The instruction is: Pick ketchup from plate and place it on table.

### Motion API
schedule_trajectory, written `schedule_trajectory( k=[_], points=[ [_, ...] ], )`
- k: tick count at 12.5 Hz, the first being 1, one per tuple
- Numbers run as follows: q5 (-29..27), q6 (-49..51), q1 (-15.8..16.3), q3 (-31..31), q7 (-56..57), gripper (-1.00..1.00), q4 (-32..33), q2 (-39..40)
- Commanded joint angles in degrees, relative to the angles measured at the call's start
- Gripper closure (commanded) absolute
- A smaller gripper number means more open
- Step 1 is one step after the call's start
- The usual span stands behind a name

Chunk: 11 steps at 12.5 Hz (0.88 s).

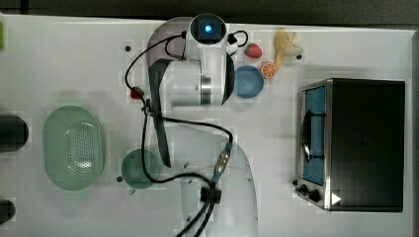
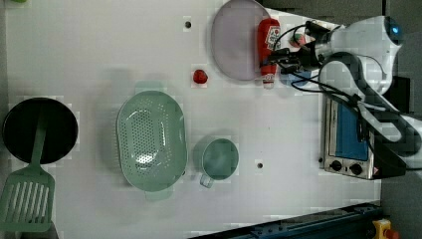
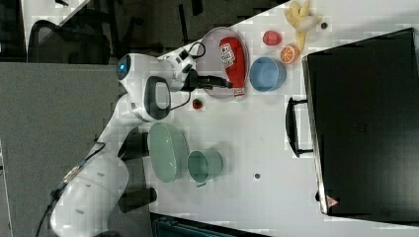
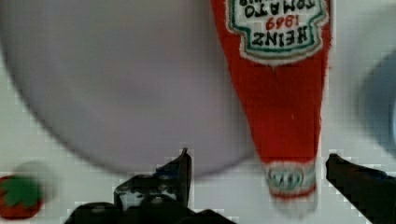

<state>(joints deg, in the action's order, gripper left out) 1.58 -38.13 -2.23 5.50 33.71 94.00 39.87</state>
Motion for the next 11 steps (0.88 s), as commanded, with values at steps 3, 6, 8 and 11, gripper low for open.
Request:
schedule_trajectory(
  k=[3,6,8,11],
  points=[
    [5.1,-4.5,1.1,0.2,3.5,-1.0,-7.3,4.6],
    [5.1,-6.6,1.1,0.1,3.5,-1.0,-7.6,7.2],
    [5.1,-9.8,1.1,0.0,3.5,-1.0,-7.6,8.5],
    [5.1,-12.4,1.1,-0.3,3.5,-0.43,-7.6,9.5]
  ],
)
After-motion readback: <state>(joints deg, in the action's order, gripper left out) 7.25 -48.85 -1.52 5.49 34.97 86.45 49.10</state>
